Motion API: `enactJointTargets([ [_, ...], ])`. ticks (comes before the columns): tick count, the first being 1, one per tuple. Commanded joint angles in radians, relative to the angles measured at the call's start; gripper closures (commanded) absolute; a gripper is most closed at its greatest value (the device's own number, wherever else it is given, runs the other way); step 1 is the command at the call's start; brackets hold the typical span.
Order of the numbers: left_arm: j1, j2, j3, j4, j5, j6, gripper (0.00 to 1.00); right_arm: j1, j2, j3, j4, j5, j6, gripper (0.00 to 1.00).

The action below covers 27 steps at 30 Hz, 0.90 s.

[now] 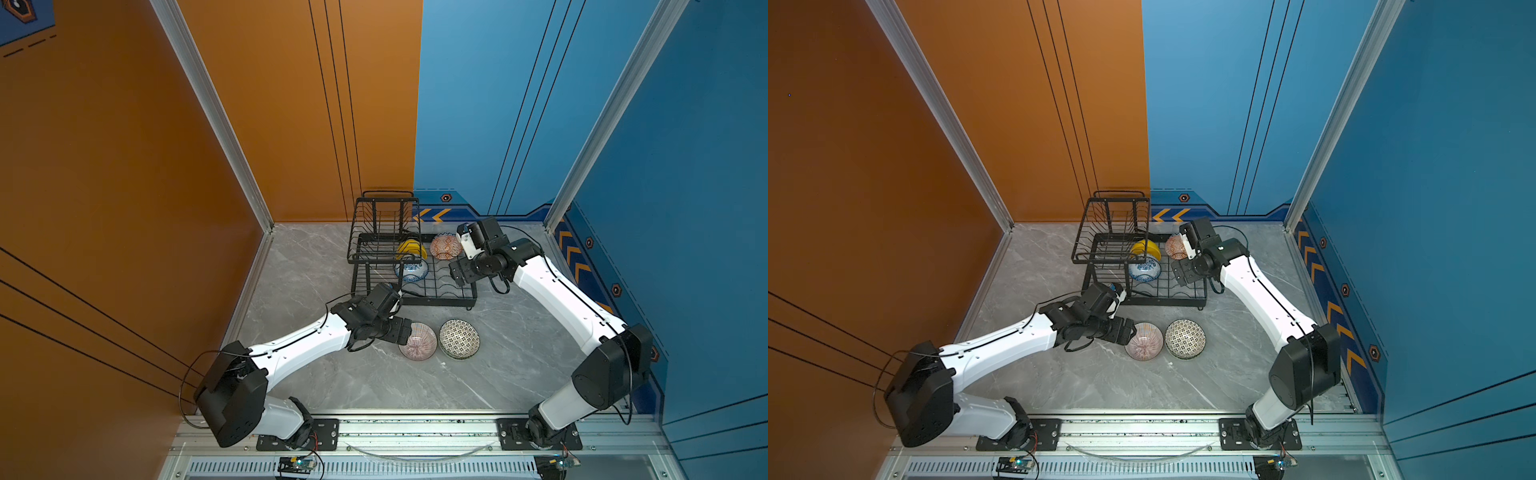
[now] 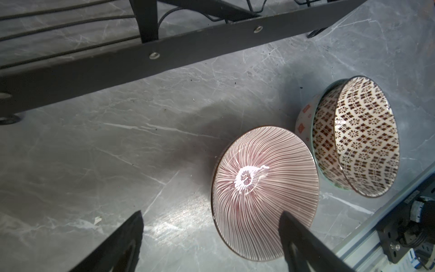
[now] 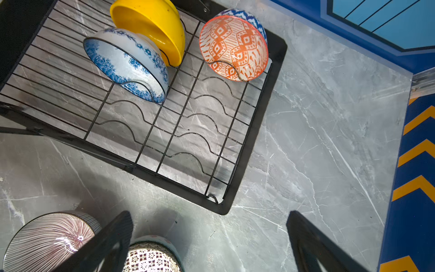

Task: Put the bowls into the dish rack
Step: 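Reach the left gripper down and grasp the pink striped bowl rim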

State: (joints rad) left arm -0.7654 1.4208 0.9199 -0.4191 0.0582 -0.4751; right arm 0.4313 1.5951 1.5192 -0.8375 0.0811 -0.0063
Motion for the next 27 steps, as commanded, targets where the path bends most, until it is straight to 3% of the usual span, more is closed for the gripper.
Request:
enactJointTargets([
  [1, -0.017, 0.048, 0.008, 0.02, 0.018, -0.025, 0.22, -0.011, 0.003, -0.011, 0.009, -0.018, 0.003, 0.0],
  [23, -0.027, 0.187, 0.046, 0.031, 0.05, -0.052, 0.69, -0.048, -0.016, -0.031, 0.016, -0.032, -0.011, 0.0],
  [27, -0.024, 0.186, 0.044, 0.031, 0.05, -0.053, 0.82, -0.049, -0.014, -0.024, 0.016, -0.033, -0.014, 0.0],
])
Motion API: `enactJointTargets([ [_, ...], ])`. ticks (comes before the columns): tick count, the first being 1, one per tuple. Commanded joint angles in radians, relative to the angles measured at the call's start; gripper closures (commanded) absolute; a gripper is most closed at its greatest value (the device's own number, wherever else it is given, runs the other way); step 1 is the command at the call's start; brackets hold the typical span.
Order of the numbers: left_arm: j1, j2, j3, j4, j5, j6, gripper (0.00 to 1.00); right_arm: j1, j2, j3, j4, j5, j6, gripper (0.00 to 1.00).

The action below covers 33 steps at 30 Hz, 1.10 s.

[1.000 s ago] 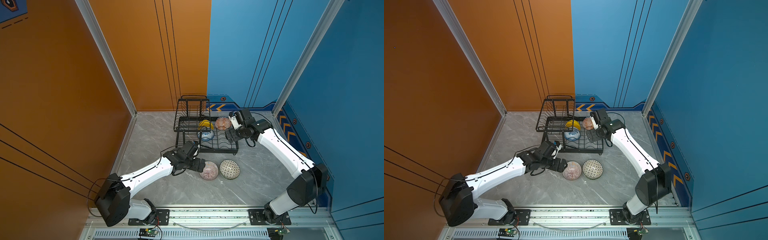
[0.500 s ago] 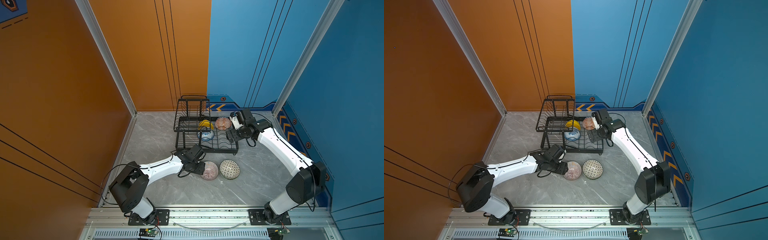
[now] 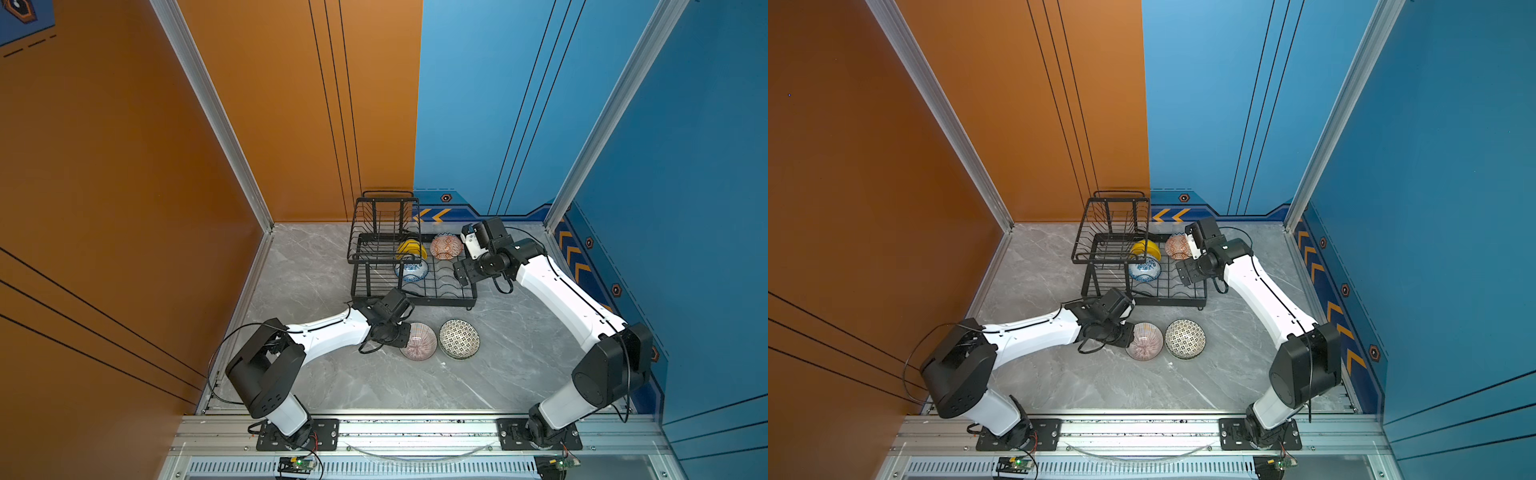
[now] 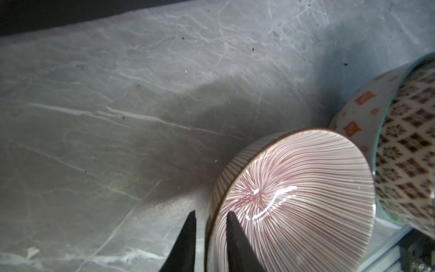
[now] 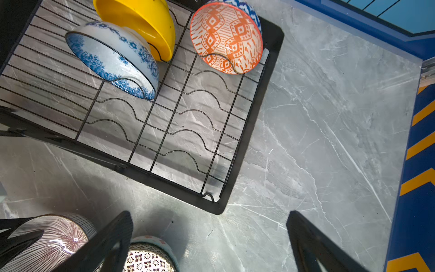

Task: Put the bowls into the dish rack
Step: 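Reach the left gripper down and grasp the pink striped bowl rim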

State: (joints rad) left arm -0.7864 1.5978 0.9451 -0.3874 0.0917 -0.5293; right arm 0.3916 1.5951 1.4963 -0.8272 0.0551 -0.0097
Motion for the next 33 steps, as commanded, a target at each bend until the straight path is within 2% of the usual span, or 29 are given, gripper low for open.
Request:
enactJointTargets([
  [1, -0.001, 0.007, 0.018, -0.002, 0.017, -0.001, 0.84, -0.01, -0.014, 0.002, 0.005, -0.008, -0.01, 0.0],
  [10, 0.027, -0.032, 0.006, -0.036, -0.005, 0.007, 1.0, -0.01, -0.021, -0.006, 0.005, -0.005, -0.012, 0.0],
  [25, 0.048, -0.142, 0.032, -0.121, -0.05, 0.052, 1.0, -0.016, -0.043, -0.017, 0.005, -0.021, -0.012, 0.0],
  [33, 0.044, -0.192, 0.138, -0.165, -0.08, 0.078, 1.0, -0.017, -0.112, -0.038, 0.004, -0.072, 0.024, 0.0],
])
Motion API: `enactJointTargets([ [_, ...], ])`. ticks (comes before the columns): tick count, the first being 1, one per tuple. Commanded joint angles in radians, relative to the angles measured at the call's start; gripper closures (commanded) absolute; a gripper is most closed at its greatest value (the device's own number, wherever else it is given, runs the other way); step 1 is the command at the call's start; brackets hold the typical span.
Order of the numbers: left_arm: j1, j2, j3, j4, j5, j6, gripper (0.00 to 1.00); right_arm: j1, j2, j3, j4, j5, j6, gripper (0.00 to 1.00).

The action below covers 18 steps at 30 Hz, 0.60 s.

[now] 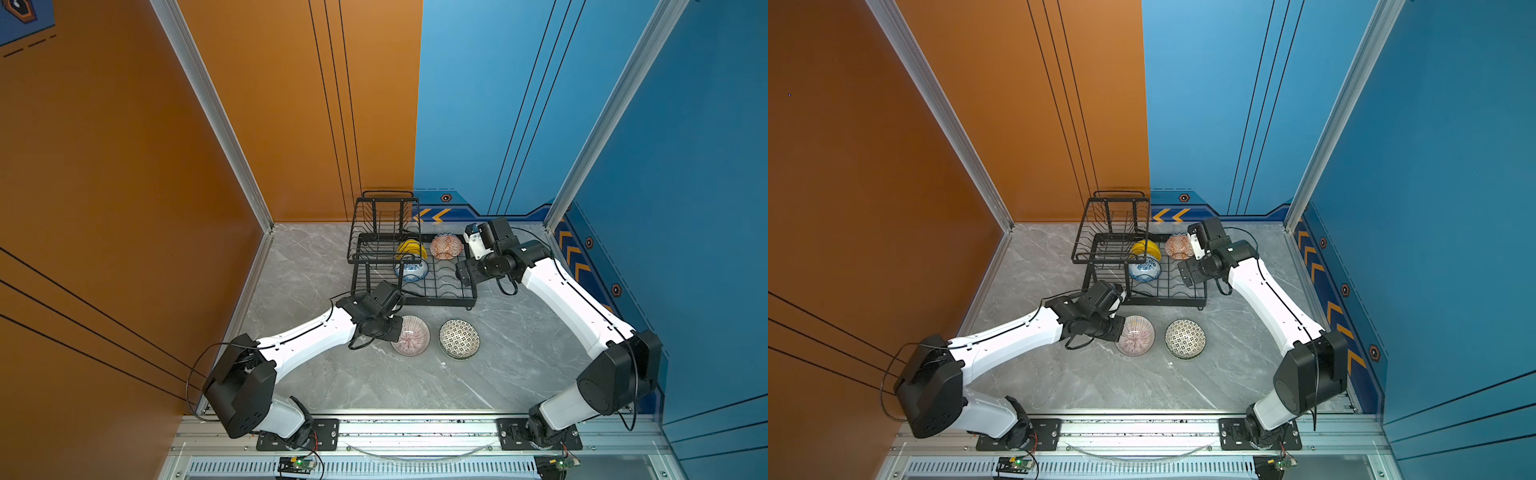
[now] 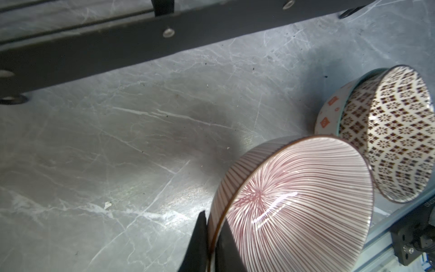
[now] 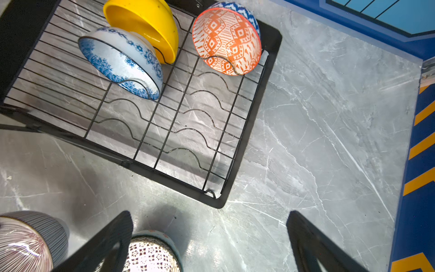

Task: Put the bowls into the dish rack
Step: 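Reach the left gripper down and grasp the pink striped bowl rim, then lift the pink striped bowl with the left gripper while the right gripper grasps it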

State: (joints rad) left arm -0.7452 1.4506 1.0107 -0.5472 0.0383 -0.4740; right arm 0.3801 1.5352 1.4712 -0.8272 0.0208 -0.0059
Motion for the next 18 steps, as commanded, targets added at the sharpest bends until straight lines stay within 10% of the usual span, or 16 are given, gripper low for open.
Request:
enactJointTargets([
  [1, 0.001, -0.049, 0.086, -0.005, -0.034, 0.022, 1.0, -0.005, -0.065, -0.016, 0.004, -0.051, 0.026, 0.0],
  [18, -0.055, 0.0, 0.323, -0.019, -0.123, 0.023, 1.0, 0.023, -0.192, -0.019, -0.068, -0.249, 0.153, 0.0],
])
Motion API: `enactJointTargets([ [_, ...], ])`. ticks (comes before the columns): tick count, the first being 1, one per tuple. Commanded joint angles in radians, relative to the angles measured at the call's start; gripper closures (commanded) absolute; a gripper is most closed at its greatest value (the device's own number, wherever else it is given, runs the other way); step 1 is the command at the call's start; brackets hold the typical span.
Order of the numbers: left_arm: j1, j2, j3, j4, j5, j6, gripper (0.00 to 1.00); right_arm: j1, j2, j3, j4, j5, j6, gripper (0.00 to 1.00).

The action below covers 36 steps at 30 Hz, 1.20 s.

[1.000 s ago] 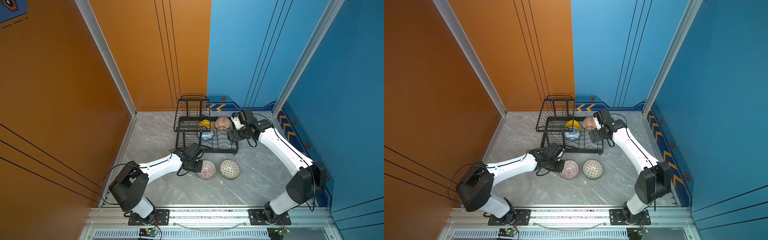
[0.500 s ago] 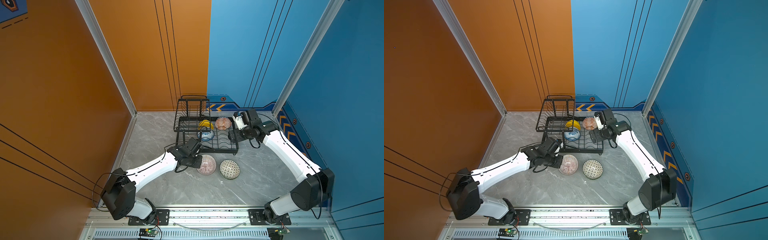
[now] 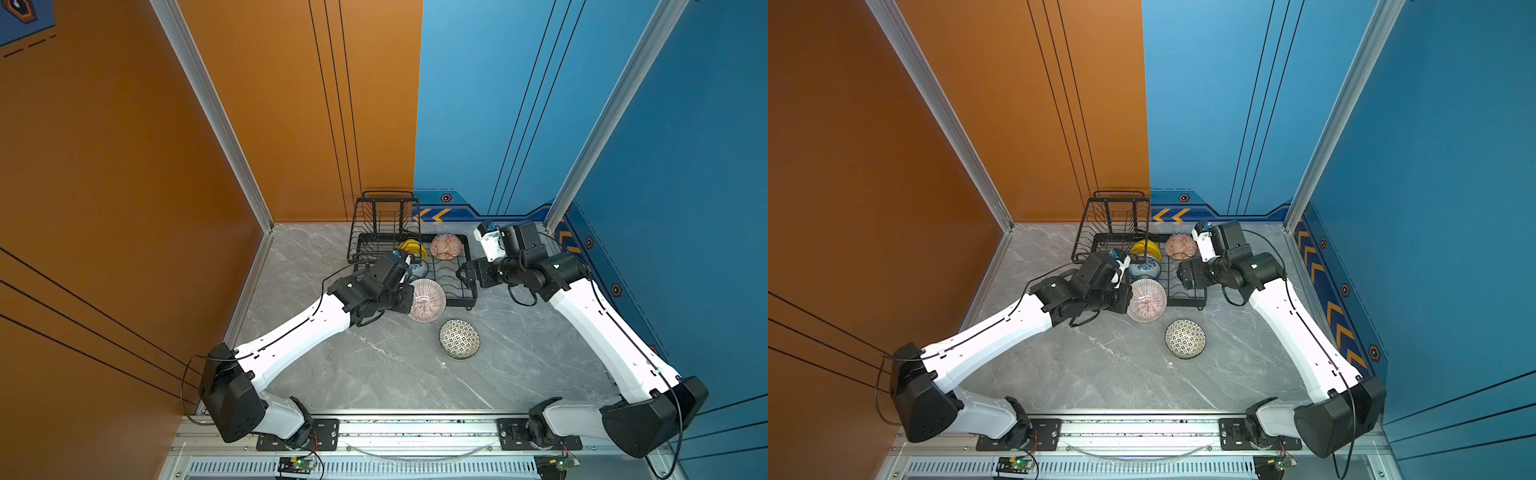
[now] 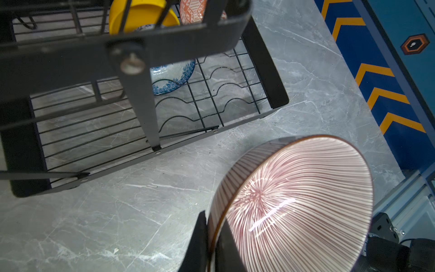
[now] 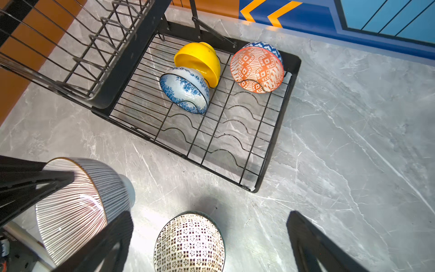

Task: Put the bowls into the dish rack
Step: 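Lift the pink striped bowl with the left gripper while the right gripper grasps it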

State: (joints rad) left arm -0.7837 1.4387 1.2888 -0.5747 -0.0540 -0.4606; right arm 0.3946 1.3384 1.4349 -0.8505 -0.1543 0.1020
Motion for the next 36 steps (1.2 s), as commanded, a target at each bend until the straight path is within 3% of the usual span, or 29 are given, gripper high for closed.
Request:
enactJointTargets([
  [1, -0.024, 0.016, 0.054, 0.009, -0.043, 0.021, 1.0, 0.013, 0.012, 0.015, -0.042, -0.084, 0.053, 0.0],
  [9, -0.049, 0.065, 0.132, 0.012, -0.089, 0.092, 1.0, 0.073, -0.028, -0.107, 0.078, -0.077, 0.13, 0.01],
  [15, -0.05, 0.079, 0.152, 0.01, -0.096, 0.099, 1.0, 0.146, -0.031, -0.18, 0.163, 0.006, 0.211, 0.1],
  [22, -0.049, 0.09, 0.17, 0.019, -0.095, 0.094, 1.0, 0.187, -0.008, -0.214, 0.233, 0.097, 0.298, 0.55],
  [27, -0.049, 0.091, 0.17, 0.032, -0.084, 0.094, 1.0, 0.219, -0.012, -0.229, 0.265, 0.14, 0.338, 0.63],
  [36, -0.046, 0.088, 0.151, 0.063, -0.067, 0.115, 1.0, 0.227, -0.025, -0.216, 0.268, 0.197, 0.338, 0.93],
])
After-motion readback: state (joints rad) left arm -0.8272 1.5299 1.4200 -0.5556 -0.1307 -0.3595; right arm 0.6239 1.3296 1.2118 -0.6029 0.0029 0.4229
